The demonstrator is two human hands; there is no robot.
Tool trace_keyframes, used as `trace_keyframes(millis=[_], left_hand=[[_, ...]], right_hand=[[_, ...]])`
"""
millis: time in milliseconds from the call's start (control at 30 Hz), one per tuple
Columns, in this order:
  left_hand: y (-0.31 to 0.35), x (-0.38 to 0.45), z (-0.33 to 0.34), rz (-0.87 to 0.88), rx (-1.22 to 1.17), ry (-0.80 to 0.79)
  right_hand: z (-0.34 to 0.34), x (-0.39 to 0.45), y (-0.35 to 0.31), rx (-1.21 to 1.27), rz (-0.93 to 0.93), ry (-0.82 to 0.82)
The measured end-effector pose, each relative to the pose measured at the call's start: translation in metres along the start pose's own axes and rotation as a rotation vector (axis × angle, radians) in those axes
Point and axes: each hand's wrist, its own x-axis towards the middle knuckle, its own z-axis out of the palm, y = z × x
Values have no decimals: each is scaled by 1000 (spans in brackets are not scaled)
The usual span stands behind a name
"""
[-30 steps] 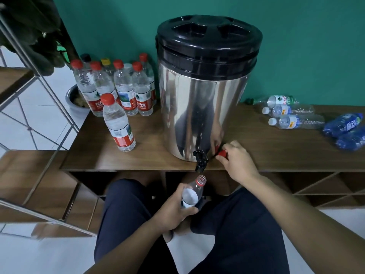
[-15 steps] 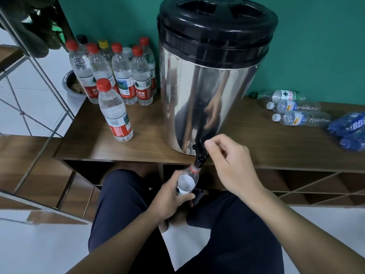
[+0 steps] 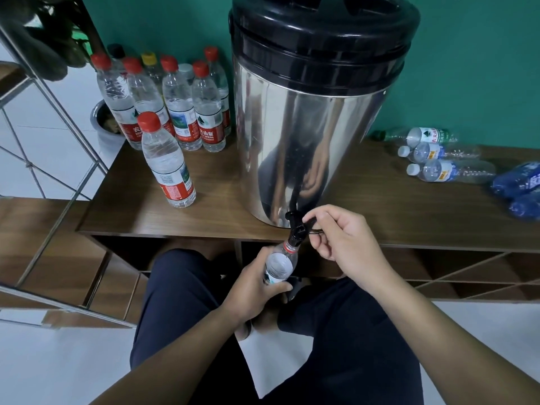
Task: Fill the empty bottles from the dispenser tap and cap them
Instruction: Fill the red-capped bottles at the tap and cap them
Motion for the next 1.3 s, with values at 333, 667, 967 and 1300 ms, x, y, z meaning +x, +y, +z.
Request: trace_keyframes(millis=[333,667,967,1300], left_hand=[[0,0,2,4,17,-12],[6,-4,2,13,-44,-36],[5,-5,4,21,-12,-6],[-3,-7,2,-12,-59,6]], right_hand=[[10,-26,69,-19,-62,46],[30,-33,128,-136,-3,-120],[40,-28,131,-47,42,-140],[49,-28,144,-103,17,-76]])
